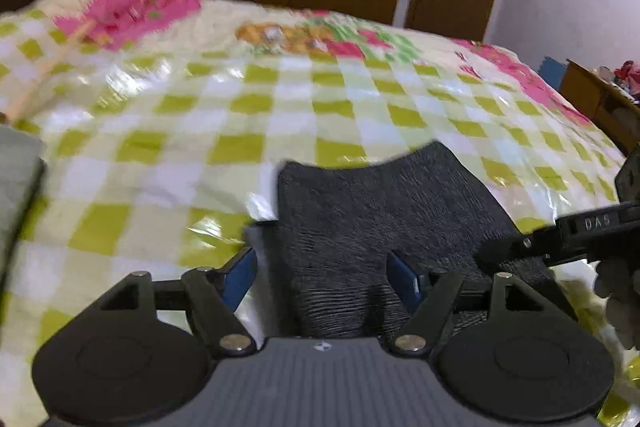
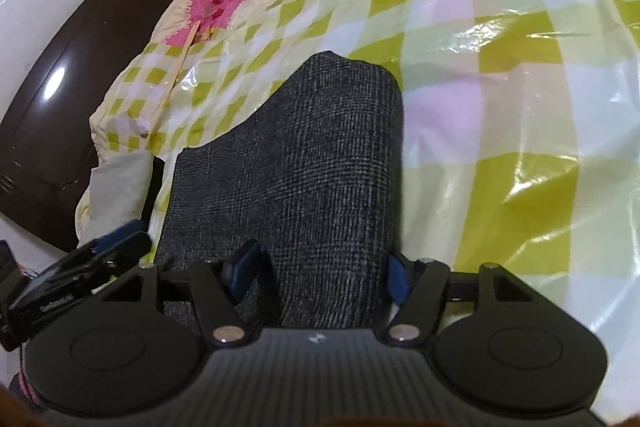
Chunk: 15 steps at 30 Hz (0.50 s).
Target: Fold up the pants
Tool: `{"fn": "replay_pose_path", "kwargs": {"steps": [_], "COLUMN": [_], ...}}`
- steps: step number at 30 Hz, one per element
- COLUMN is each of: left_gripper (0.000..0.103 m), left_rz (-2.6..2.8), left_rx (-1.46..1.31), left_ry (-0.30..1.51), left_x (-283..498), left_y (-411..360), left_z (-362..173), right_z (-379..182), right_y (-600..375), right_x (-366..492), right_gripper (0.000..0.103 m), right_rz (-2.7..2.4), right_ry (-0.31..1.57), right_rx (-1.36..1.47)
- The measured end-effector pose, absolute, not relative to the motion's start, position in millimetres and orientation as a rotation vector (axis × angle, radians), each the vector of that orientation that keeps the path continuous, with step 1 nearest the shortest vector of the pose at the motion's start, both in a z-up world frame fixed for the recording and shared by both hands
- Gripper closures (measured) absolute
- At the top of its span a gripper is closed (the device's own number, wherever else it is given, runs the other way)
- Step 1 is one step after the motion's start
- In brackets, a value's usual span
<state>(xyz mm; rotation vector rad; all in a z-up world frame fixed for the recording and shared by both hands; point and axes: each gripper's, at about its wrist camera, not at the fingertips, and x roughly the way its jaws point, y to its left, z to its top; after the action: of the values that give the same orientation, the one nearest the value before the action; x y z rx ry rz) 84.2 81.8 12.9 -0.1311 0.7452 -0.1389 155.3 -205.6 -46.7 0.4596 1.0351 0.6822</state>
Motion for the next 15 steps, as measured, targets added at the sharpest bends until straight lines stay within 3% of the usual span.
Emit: {"fn": "replay_pose_path", "kwargs": {"steps": [1,3,7,11,13,15], "left_gripper": [0.034,0.036,0.05,0.047,0.04,0.041], "left_rz": [-0.144,-0.13,-0.132,-0.144,-0.148,-0.145], "left_rx": [-0.155,-0.168,-0.164,-0.223,-0.238,-0.21], "left_ry": [0.773,0.794,0.772,0.809,0.82,0.814], "left_x": [90,95,89,99,101,100], "left_y": [80,80,83,93,94,87], "left_z": [7,0,6,-5,-7,-6], "right_z": [-48,-51,-54,-64,-68,-65], "right_y": [-206,-206,-203,-205,-207,-200], "right_x": [158,161,166,174,180,181], "right_gripper": [0.036,0.035,0.033,0.033,0.033,0.048], "right_rz": [0.681,0.683,0.695,0.705,0.734,0.73], "right_ry": [1.034,1.032,1.028,1.043,1.057,1.075], "right_rx": [0.48,0.513,0.506,0.638,0.722,0.645]}}
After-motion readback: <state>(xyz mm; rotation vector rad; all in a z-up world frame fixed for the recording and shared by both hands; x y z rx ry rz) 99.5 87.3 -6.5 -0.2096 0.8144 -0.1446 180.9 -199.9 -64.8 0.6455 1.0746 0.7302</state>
